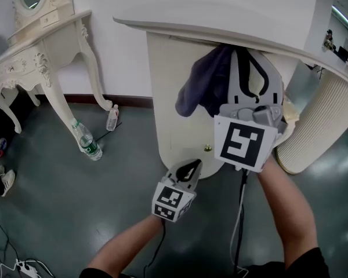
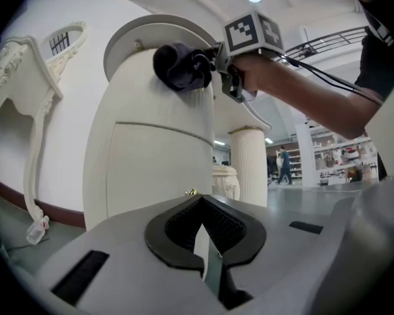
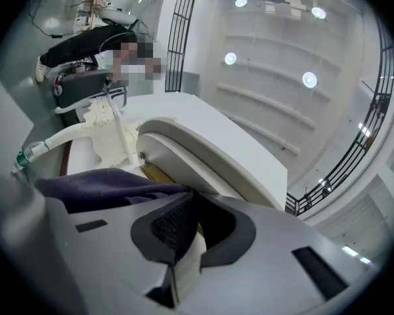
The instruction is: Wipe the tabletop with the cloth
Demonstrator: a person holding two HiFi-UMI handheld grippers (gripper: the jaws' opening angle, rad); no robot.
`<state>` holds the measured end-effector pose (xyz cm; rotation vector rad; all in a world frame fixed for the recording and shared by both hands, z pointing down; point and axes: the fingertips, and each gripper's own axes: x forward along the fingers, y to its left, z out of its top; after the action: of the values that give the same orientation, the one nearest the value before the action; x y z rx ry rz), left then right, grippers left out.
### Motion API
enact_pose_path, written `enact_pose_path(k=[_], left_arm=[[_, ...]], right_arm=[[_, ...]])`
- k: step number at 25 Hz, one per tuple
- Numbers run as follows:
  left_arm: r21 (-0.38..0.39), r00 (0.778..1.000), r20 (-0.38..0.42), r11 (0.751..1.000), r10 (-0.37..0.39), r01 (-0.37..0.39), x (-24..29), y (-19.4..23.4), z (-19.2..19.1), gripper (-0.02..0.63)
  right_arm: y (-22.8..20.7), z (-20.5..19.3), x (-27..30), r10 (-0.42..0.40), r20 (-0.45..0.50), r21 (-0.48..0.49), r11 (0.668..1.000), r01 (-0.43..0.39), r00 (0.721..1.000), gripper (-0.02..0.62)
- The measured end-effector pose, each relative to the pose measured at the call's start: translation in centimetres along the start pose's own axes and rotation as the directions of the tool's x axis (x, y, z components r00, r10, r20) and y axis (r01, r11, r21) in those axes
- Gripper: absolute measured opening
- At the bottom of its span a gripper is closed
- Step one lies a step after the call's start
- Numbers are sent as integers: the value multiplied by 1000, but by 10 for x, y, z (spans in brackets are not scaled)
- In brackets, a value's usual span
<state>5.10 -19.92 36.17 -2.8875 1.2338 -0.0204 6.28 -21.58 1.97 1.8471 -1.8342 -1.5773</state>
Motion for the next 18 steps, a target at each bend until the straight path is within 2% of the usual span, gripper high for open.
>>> enact_pose_path(k=[4, 8, 18], left_arm=[[-43, 1000, -7, 999, -25, 24, -2, -6, -7, 8], [-71, 999, -1, 997, -35, 35, -2, -15, -11, 8], [-85, 999, -37, 996, -32, 28, -8, -9, -30, 8]], right_arm=[[-10, -15, -5, -33, -27, -46, 998, 31, 999, 25], [6, -29, -20, -24, -42, -113, 993, 19, 999, 25], [49, -55, -49, -5, -66, -115, 993, -3, 998, 23]])
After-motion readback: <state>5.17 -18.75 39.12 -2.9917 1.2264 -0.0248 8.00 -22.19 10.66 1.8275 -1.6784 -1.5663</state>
